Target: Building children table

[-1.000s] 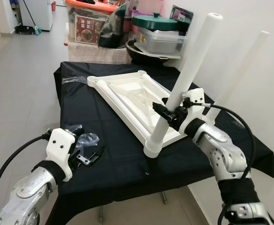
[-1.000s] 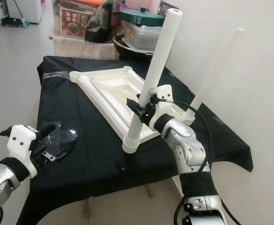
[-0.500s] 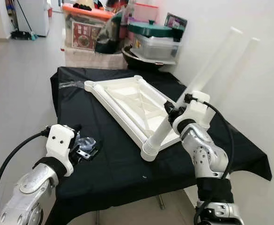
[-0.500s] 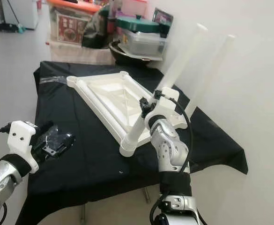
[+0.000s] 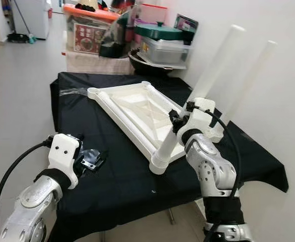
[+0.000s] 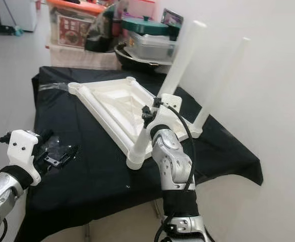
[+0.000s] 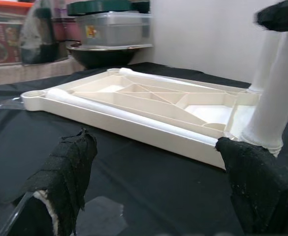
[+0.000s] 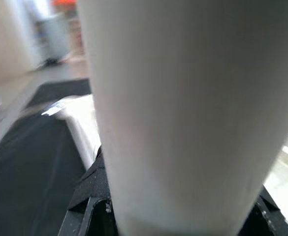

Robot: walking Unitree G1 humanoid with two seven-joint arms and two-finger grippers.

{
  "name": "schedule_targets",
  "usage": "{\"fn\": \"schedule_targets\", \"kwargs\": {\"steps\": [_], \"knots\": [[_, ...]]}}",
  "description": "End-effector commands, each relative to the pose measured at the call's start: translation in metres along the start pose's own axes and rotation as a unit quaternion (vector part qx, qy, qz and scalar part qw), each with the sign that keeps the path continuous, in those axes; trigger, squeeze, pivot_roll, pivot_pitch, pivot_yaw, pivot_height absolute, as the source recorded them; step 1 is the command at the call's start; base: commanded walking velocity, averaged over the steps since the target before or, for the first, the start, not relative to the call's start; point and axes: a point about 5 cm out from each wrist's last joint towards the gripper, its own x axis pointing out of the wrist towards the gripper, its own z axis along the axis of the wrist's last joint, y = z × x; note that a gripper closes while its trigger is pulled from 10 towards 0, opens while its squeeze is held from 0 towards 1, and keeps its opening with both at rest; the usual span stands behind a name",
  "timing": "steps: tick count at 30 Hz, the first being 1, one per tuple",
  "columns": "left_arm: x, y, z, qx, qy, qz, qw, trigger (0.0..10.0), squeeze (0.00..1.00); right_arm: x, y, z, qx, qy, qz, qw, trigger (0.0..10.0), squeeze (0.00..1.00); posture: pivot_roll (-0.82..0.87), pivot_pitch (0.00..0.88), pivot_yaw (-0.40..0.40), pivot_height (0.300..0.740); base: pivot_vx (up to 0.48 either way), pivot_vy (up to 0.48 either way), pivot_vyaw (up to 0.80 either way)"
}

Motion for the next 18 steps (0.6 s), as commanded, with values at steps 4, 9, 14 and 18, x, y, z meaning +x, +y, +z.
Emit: {"fn": "schedule_targets", "kwargs": {"steps": [4, 9, 14, 18], "knots": [[0.004, -0.002, -0.001, -0.010, -0.002, -0.011, 1.000, 10.0, 0.00, 0.003, 0.004, -0.020, -0.008, 0.068, 0.108, 0.992, 0.0, 0.00, 0.13, 0.000, -0.187, 0.740, 0.000, 0.000, 0.00], [0.005, -0.007, 0.000, -0.012, -0.006, -0.034, 0.999, 10.0, 0.00, -0.001, 0.005, -0.006, -0.027, 0.047, 0.211, 0.976, 0.0, 0.00, 0.14, 0.000, -0.192, 0.740, 0.000, 0.000, 0.00], [0.005, -0.008, -0.001, -0.010, -0.003, -0.035, 0.999, 10.0, 0.00, -0.004, 0.007, -0.006, -0.005, 0.039, 0.264, 0.964, 0.0, 0.00, 0.14, 0.000, -0.192, 0.740, 0.000, 0.000, 0.00], [0.003, -0.008, -0.002, -0.010, -0.001, -0.035, 0.999, 10.0, 0.00, -0.013, 0.009, -0.012, 0.010, 0.029, 0.336, 0.941, 0.0, 0.00, 0.15, 0.000, -0.191, 0.740, 0.000, 0.000, 0.00]]}}
